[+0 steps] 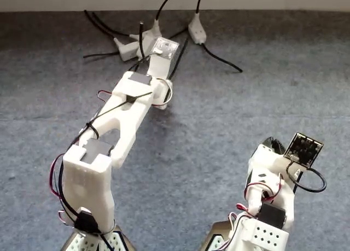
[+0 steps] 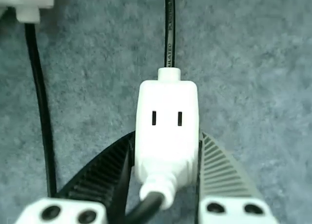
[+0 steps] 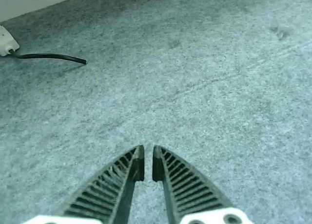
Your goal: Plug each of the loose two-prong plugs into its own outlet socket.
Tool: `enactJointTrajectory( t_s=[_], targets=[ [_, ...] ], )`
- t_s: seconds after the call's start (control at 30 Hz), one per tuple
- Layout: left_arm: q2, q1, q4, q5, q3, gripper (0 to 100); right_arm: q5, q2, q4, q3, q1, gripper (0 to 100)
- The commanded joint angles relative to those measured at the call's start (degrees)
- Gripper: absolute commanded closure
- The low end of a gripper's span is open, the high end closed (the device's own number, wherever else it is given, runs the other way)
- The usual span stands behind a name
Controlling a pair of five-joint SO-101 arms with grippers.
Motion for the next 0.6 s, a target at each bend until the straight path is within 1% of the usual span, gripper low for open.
enactJointTrajectory(
  t_s=[0.0, 0.17, 0.27, 0.4, 0.57],
  targets=[
    [-0.8, 0.7, 0.0, -0.4, -9.2, 99, 0.8, 0.0, -1.4, 6.8, -0.4, 94.7],
    [-0.7, -0.1, -0.1, -0.6, -20.8, 99, 0.8, 0.0, -1.4, 6.8, -0.4, 94.7],
    [1.5, 0.2, -0.7, -4.8, -28.7, 99, 0.8, 0.0, -1.4, 6.8, -0.4, 94.7],
    [9.1, 0.0, -0.8, -7.0, -41.9, 99, 0.8, 0.0, -1.4, 6.8, -0.4, 94.7],
    [23.2, -0.6, -0.9, -11.3, -59.6, 99, 0.8, 0.0, -1.4, 6.8, -0.4, 94.7]
  ],
)
